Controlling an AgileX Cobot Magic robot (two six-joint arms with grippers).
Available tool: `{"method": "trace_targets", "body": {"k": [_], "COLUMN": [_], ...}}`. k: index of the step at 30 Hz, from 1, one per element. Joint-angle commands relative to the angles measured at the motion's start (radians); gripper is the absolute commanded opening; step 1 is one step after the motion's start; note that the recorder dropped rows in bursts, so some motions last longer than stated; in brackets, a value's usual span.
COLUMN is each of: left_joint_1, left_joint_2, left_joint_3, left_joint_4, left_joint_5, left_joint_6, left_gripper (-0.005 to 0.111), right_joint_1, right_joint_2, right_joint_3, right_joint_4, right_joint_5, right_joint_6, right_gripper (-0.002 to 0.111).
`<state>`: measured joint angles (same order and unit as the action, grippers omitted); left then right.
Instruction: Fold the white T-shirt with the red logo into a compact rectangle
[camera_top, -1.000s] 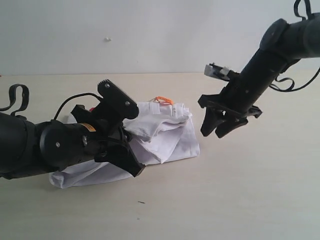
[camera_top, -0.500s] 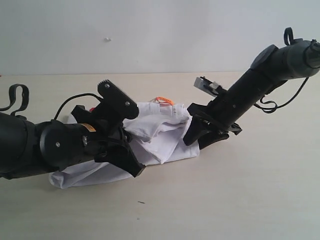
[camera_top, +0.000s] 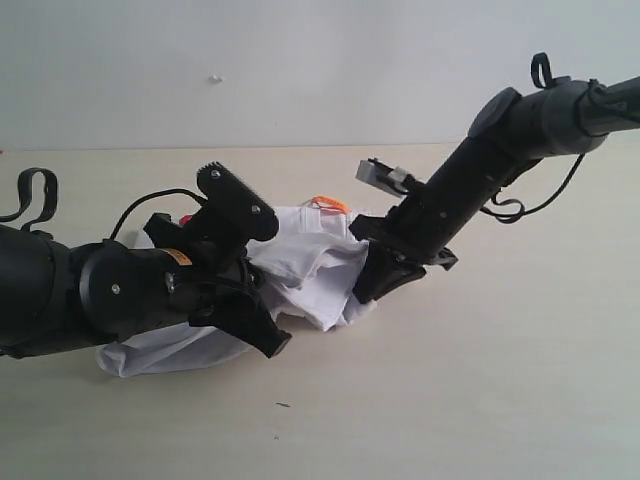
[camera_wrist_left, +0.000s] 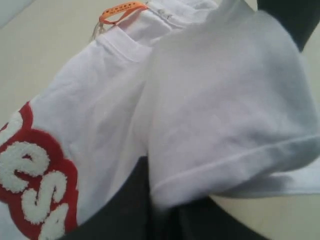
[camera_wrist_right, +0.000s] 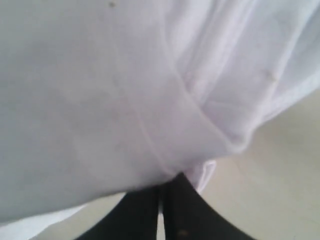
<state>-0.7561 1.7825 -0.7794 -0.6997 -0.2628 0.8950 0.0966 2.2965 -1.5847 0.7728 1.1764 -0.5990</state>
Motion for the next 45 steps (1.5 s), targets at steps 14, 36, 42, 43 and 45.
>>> {"method": "trace_targets", "body": {"k": [14, 36, 42, 43, 45], "left_joint_1": [0.002, -0.052, -0.062, -0.062, -0.083], "left_joint_2": [-0.01, 0.023, 0.02, 0.007, -0.019], "left_joint_3": [0.001, 0.001, -0.026, -0.032, -0.035], "left_joint_4": [0.005, 0.012, 0.016, 0.05, 0.132], "left_joint_5": [-0.002, 0.141, 0.18, 0.235, 0.347], "left_joint_6": [-0.01, -0.014, -0.014, -0.012, -0.01], "left_gripper": [0.0, 0.0, 0.063, 0.067, 0.064], "right_joint_1": [0.0, -0.003, -0.003, -0.003, -0.003], "right_joint_2": [-0.145, -0.147, -0.147, -0.147, -0.147], "right_joint_3": [-0.071, -0.117, -0.117, -0.117, -0.117], "right_joint_4": [0.017, -0.326, -0.324, -0.324, -0.324], "right_joint_5": [0.045, 0.045, 0.045, 0.045, 0.045], "right_joint_6": [-0.013, 0.238, 0.238, 0.238, 0.238], "right_gripper": [0.0, 0.041, 0.041, 0.041, 0.041]}}
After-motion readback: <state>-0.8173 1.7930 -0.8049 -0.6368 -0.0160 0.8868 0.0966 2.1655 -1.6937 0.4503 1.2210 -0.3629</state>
